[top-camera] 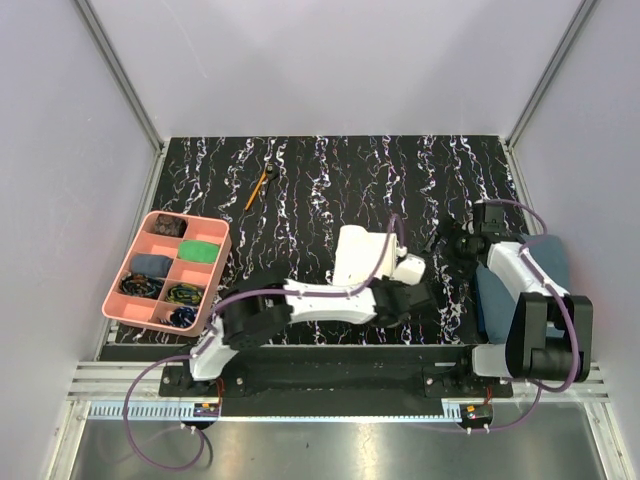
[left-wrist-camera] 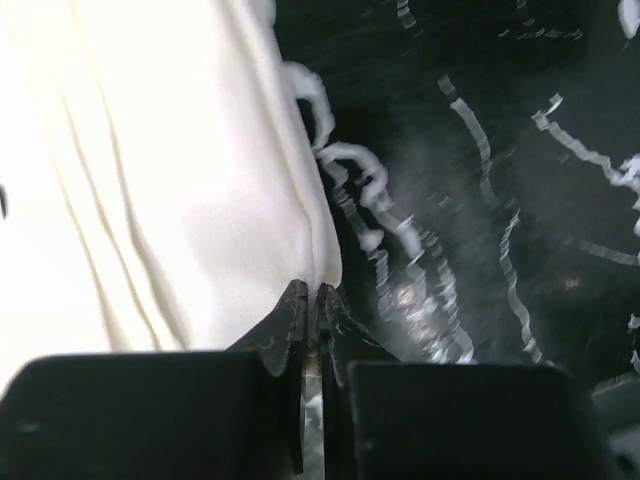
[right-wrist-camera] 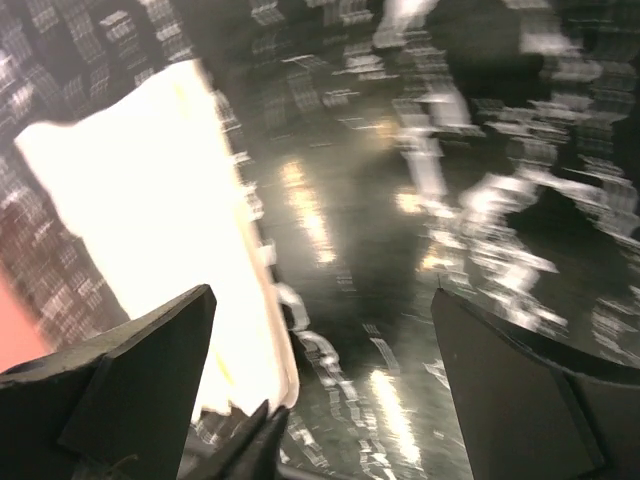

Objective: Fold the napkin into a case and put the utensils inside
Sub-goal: Fold the 2/3-rectangle-folded napkin at the center of the board.

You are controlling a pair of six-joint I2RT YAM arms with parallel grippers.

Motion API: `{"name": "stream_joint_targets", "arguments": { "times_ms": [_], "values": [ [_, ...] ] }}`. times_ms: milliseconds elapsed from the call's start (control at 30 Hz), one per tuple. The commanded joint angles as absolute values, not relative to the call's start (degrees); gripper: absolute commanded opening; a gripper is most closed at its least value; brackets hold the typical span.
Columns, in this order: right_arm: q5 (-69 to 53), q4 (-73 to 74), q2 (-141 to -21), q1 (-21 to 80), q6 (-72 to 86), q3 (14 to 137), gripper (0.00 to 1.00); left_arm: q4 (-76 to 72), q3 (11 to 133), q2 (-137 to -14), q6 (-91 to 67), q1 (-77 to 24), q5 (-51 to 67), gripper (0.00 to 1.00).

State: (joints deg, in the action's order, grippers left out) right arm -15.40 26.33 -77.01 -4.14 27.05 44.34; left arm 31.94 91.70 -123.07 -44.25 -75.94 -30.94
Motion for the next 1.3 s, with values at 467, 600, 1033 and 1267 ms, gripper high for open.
{"name": "stream_joint_targets", "arguments": {
  "times_ms": [467, 600, 1033, 1267],
  "values": [
    [-38.76, 6.77, -89.91, 1.67, 30.41, 44.12, 0.93, 15.03, 69.52, -98.97, -45.35, -70.22, -15.91, 0.0],
    [-38.32, 6.68, -91.93, 2.2, 30.67, 44.39, 0.83, 14.94, 68.91, -97.82, -45.35, -70.22, -16.08, 0.0],
    [-36.04, 3.95, -98.26, 2.46, 30.77, 47.01, 0.7, 13.71, 67.24, -95.54, -45.35, -70.14, -14.94, 0.0],
    [-36.04, 1.32, -102.92, 2.55, 30.32, 49.57, 0.44, 11.6, 65.57, -94.66, -45.09, -70.05, -14.15, 0.0]
  ]
}}
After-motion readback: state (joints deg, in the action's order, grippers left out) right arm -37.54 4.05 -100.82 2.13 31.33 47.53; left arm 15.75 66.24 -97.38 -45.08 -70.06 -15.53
